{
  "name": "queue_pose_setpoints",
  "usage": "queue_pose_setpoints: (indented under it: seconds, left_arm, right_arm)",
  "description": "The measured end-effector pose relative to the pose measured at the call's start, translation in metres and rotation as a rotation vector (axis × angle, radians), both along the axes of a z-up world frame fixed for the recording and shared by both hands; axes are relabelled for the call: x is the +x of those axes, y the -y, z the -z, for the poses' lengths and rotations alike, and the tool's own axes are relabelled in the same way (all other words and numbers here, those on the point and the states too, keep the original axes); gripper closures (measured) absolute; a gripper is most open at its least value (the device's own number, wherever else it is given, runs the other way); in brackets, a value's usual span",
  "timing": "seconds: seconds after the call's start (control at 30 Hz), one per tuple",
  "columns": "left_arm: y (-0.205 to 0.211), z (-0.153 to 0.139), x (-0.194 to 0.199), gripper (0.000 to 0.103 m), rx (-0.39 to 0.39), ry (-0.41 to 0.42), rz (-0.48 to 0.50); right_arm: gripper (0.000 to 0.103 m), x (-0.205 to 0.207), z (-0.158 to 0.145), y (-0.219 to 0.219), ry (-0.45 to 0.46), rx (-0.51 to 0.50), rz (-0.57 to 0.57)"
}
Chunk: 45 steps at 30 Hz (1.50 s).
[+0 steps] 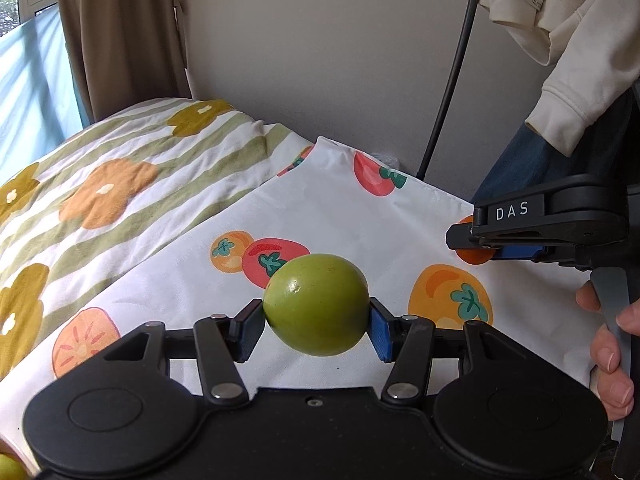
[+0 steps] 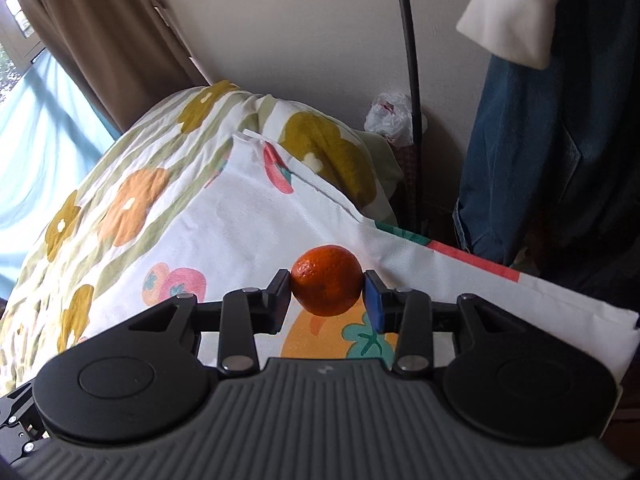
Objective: Organize fruits
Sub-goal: 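Carry the green apple with the left tool to the bowl while the right tool carries the mandarin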
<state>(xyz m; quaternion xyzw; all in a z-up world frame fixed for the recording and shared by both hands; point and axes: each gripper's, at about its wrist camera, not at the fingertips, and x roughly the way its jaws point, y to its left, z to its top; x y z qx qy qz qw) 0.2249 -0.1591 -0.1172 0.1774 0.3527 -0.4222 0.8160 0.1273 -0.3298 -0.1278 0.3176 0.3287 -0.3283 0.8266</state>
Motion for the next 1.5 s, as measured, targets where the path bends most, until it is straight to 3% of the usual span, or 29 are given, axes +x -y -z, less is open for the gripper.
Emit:
queue_pose_setpoints:
  seconds: [0.2,0.6,1.0,1.23,1.5]
  left_arm:
    - [-0.013,-0.023,-0.027,0.045,-0.014,0.035,-0.095]
    - [-0.064,-0.062,-0.092,0.045,-0.052,0.118,-0.381]
    - [-0.145,-0.085,-0.119,0.045,-0.047,0.161,-0.683]
    - [-0.196,-0.078,-0.105,0.045,-0.022,0.172,-0.789]
    - [-0.239,-0.046,-0.079,0.045,0.035,0.164,-0.827]
  right_arm:
    - [0.049,-0.012,-0.02,-0.013,0.036,-0.02,-0.15]
    - [0.049,-0.033,-0.058,-0.056,0.093,-0.081,-0.449]
    - [0.049,-0.009,-0.084,-0.126,0.146,-0.091,-0.717]
    - [0.049,0.014,-0.08,-0.176,0.14,-0.09,-0.814]
    - [0.049,0.048,-0.056,-0.231,0.091,-0.086,-0.897]
